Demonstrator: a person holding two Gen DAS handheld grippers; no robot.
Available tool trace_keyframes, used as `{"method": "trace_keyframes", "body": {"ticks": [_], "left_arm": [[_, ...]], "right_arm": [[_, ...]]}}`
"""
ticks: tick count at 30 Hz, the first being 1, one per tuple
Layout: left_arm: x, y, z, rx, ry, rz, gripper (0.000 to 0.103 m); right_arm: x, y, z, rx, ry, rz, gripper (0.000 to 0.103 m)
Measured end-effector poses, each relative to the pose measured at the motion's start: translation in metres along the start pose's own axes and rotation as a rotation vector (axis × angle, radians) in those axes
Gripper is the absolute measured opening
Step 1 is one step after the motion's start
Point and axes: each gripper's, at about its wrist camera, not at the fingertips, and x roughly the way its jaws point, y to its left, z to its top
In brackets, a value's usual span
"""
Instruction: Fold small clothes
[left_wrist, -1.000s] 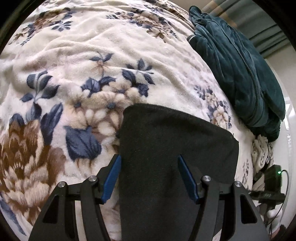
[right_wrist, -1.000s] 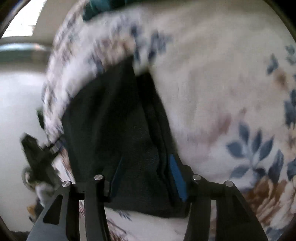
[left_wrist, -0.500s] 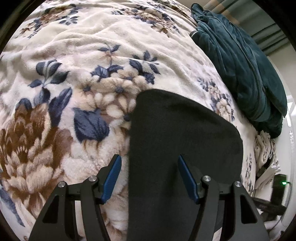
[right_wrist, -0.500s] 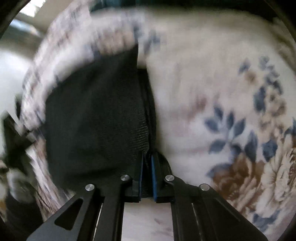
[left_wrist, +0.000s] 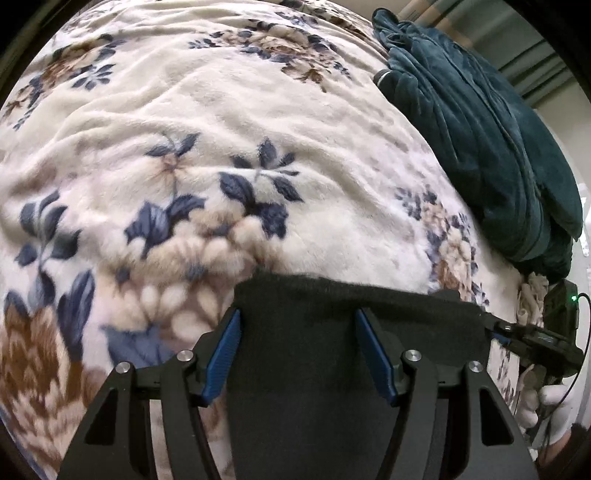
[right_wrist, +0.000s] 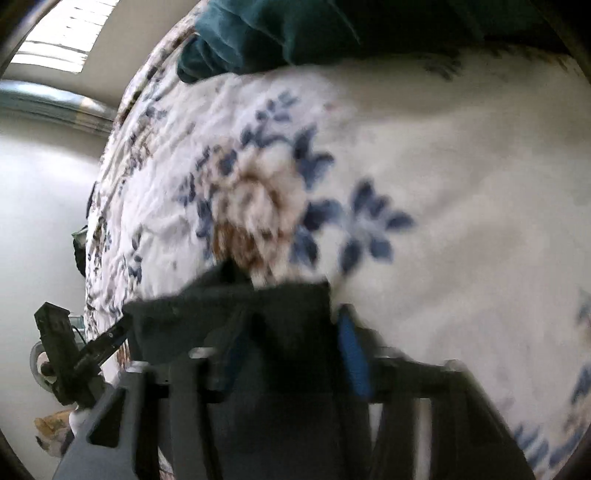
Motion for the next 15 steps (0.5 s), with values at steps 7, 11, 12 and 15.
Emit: {"method": "trace_keyframes", "body": {"ticks": [7, 11, 12, 15], "left_arm": [[0.012, 0.021, 0.013, -0.111, 0.029, -0.038, 0.063], [-0.017, 0.027, -0.006, -0.133, 0.023, -0.122, 0.062], [-0.025, 0.031, -0.017, -0.143, 0.026, -0.156, 0.066], [-0.027, 0.039, -0.046, -0.18, 0.069, -0.222, 0.071]], "right_arm": [[0.01, 0.011, 0.015, -0.038, -0.015, -0.042, 0.007], [-0.004, -0.015, -0.006, 0.035, 0.05, 0.034, 0.058], [-0.008, -0.022, -0.014, 0.049, 0.053, 0.062, 0.068], [0.001, -0.05, -0.045, 0.101, 0.165, 0.156, 0.07]]}}
